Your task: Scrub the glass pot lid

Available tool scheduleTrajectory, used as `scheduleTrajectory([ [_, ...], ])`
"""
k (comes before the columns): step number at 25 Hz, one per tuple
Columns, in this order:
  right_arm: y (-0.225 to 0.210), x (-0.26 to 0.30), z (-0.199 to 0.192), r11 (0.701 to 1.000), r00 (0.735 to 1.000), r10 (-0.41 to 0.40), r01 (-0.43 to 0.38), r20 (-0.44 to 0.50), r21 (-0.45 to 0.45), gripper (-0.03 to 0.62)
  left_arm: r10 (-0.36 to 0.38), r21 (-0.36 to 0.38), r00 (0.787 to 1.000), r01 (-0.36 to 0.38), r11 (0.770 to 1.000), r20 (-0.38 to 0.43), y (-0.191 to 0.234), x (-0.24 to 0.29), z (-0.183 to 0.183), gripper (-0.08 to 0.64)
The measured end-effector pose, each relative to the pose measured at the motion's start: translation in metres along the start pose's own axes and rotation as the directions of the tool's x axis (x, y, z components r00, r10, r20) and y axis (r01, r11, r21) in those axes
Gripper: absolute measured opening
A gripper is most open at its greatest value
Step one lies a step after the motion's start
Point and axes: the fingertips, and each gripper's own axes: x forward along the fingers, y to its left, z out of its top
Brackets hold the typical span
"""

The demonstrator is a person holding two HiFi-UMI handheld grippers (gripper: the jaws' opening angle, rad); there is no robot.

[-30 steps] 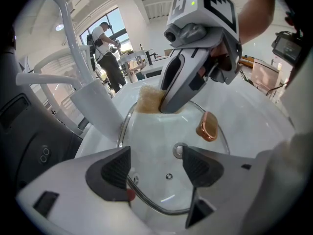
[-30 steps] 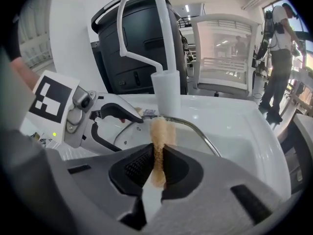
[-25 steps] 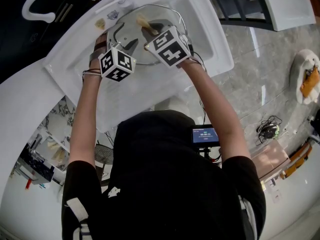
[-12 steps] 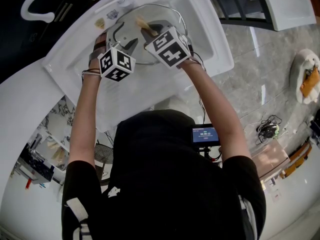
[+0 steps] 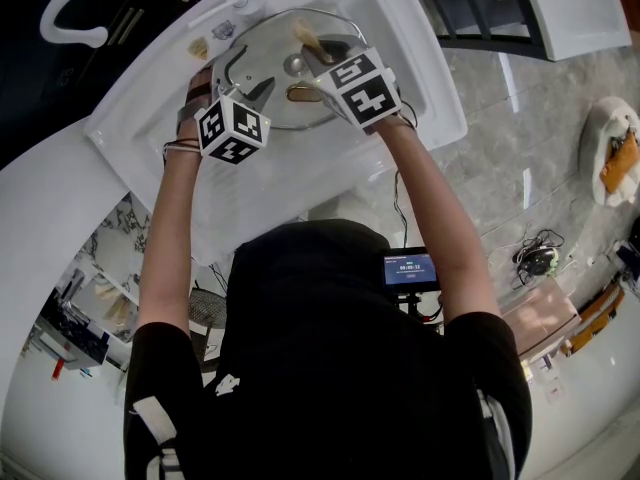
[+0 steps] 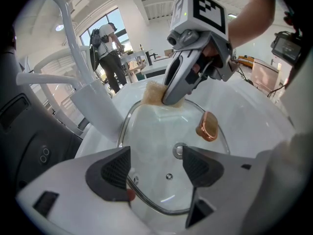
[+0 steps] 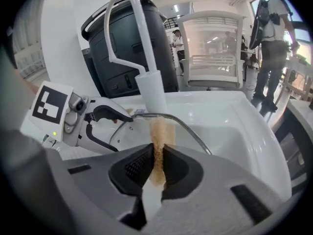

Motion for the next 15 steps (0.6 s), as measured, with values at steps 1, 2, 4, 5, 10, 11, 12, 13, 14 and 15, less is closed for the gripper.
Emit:
scheduleTrajectory([
  [1,-0.006,-0.002,-0.003,1.000,1.000,-0.009,0.009,0.002,0.018,0.020,0.000,0.000,1.000,0.000,1.000,0.000,0.000,0.000,0.000,0.304],
  [2,-0.012,-0.004,-0.007,0.999,1.000,-0.019,0.019,0.001,0.035,0.020,-0.001,0.000,1.000,0.001,1.000,0.000,0.000,0.000,0.000,0.304],
  [4,-0.022,-0.009,-0.015,0.997,0.999,-0.039,0.039,-0.005,0.060,0.020,-0.001,0.001,1.000,0.001,1.000,0.000,0.000,0.000,0.000,0.304],
  [5,-0.026,-0.011,-0.019,0.996,0.999,-0.049,0.050,-0.011,0.068,0.020,-0.001,0.001,1.000,0.001,1.000,0.001,0.000,0.000,0.000,0.304],
  [10,-0.041,-0.020,-0.041,0.991,0.996,-0.083,0.086,-0.034,0.104,0.020,0.001,0.002,1.000,-0.001,1.000,0.001,0.000,-0.001,0.001,0.304],
  [11,-0.042,-0.021,-0.044,0.990,0.995,-0.087,0.091,-0.040,0.106,0.020,0.001,0.002,1.000,-0.001,1.000,0.000,0.000,-0.001,0.001,0.304],
  [12,-0.043,-0.021,-0.048,0.990,0.995,-0.089,0.094,-0.046,0.108,0.020,0.001,0.002,1.000,-0.001,1.000,0.000,0.001,-0.001,0.001,0.304],
  [13,-0.043,-0.021,-0.051,0.989,0.995,-0.091,0.096,-0.052,0.110,0.020,0.001,0.002,1.000,-0.001,1.000,-0.001,0.001,-0.001,0.001,0.304],
  [14,-0.043,-0.021,-0.054,0.989,0.994,-0.091,0.097,-0.057,0.113,0.020,0.001,0.002,1.000,-0.001,1.000,-0.001,0.001,-0.001,0.001,0.304],
  [15,-0.043,-0.021,-0.057,0.988,0.994,-0.092,0.099,-0.061,0.116,0.020,0.001,0.002,1.000,-0.001,1.000,-0.002,0.001,0.000,0.001,0.304],
])
